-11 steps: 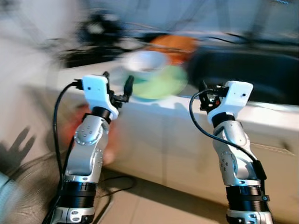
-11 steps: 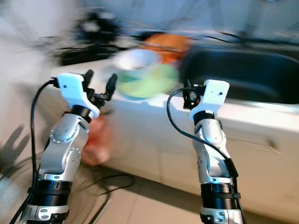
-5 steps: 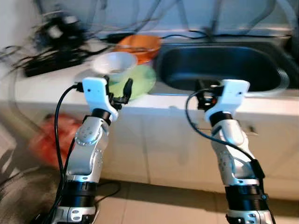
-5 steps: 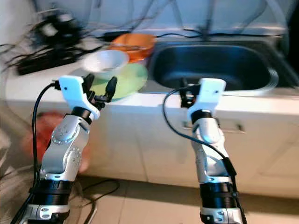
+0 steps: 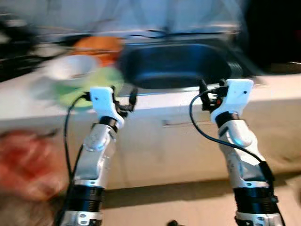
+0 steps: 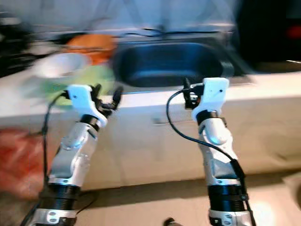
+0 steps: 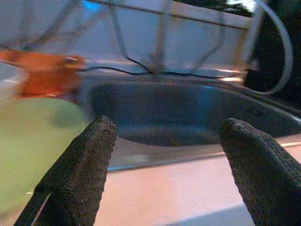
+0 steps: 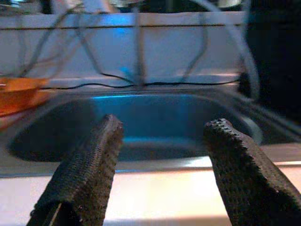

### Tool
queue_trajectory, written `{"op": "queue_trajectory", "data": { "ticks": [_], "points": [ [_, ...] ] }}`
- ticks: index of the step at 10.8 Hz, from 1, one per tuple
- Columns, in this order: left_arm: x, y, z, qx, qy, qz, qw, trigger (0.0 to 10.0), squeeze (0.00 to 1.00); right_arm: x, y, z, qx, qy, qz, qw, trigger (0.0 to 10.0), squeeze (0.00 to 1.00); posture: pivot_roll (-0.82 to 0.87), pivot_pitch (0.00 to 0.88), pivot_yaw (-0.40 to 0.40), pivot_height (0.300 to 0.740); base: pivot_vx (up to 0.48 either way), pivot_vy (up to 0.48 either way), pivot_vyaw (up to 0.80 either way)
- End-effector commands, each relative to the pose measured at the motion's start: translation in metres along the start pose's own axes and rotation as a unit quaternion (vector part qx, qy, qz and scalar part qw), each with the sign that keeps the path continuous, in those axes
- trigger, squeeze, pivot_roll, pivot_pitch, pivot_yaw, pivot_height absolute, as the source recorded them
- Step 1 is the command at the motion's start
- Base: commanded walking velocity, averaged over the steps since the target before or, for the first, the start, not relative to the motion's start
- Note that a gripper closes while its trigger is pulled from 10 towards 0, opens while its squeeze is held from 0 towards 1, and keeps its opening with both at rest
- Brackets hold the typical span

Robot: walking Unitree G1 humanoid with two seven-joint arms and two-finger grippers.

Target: Kitchen organization

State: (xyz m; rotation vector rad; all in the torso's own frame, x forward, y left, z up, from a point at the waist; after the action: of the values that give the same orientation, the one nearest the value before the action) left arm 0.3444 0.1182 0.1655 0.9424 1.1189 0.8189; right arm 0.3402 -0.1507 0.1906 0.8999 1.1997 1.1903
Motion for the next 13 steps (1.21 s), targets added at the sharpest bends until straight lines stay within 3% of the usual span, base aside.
{"op": "queue_trajectory", "data": {
  "ticks": [1, 3, 6, 7, 8, 9, 10, 12, 13],
  "points": [
    [-0.001, 0.005, 0.004, -0.011, 0.000, 0.003, 1.000, 10.0, 0.00, 0.000, 0.004, 0.001, -0.003, 0.002, -0.001, 1.000, 10.0, 0.00, -0.04, 0.000, 0.033, 0.740, 0.000, 0.000, 0.00],
    [-0.004, 0.008, 0.005, -0.022, -0.005, 0.015, 1.000, 10.0, 0.00, 0.005, 0.000, 0.000, 0.003, 0.004, 0.011, 1.000, 10.0, 0.00, -0.03, 0.000, 0.040, 0.740, 0.000, 0.000, 0.00],
    [0.005, 0.017, 0.002, -0.035, 0.007, 0.034, 0.999, 10.0, 0.00, 0.016, -0.013, 0.002, 0.034, 0.005, 0.043, 0.999, 10.0, 0.00, 0.02, 0.000, 0.068, 0.740, 0.000, 0.000, 0.00],
    [0.005, 0.017, 0.001, -0.035, 0.005, 0.040, 0.999, 10.0, 0.00, 0.021, -0.014, 0.005, 0.036, 0.002, 0.032, 0.999, 10.0, 0.00, 0.03, 0.000, 0.070, 0.740, 0.000, 0.000, 0.00],
    [0.006, 0.021, 0.001, -0.040, 0.006, 0.043, 0.998, 10.0, 0.00, 0.027, -0.003, 0.004, -0.005, 0.026, 0.054, 0.998, 10.0, 0.00, 0.03, 0.000, 0.074, 0.740, 0.000, 0.000, 0.00],
    [0.006, 0.022, 0.002, -0.042, 0.005, 0.044, 0.998, 10.0, 0.00, 0.032, 0.000, 0.004, -0.008, 0.045, 0.076, 0.996, 10.0, 0.00, 0.03, 0.000, 0.077, 0.740, 0.000, 0.000, 0.00],
    [0.007, 0.023, 0.002, -0.041, 0.003, 0.042, 0.998, 10.0, 0.00, 0.038, -0.001, 0.002, -0.001, 0.067, 0.065, 0.996, 10.0, 0.00, 0.03, 0.000, 0.079, 0.740, 0.000, 0.000, 0.00],
    [0.008, 0.024, 0.003, -0.041, 0.005, 0.050, 0.998, 10.0, 0.00, 0.034, -0.013, 0.001, 0.023, 0.065, 0.073, 0.995, 10.0, 0.00, 0.03, 0.000, 0.080, 0.740, 0.000, -0.291, 0.00],
    [0.009, 0.024, 0.003, -0.042, 0.005, 0.053, 0.998, 10.0, 0.00, 0.029, -0.019, 0.001, 0.034, 0.049, 0.054, 0.997, 10.0, 0.00, 0.03, 0.000, 0.081, 0.740, 0.000, -0.300, 0.00]
  ]
}}
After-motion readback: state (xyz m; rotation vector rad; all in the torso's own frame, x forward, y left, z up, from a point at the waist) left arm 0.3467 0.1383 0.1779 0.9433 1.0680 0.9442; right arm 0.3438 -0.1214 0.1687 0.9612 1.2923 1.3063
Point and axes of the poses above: a point about 5 cm out from each wrist's last joint towards the gripper, its own z axis pointing out of the wrist towards the gripper, its own y axis along the axis of the wrist's last joint, x = y × z, the point moved 2 cm from there along z, pointing out of the wrist towards the gripper, and after that the axes turned 13 degrees about -z, right-handed, at the moved point
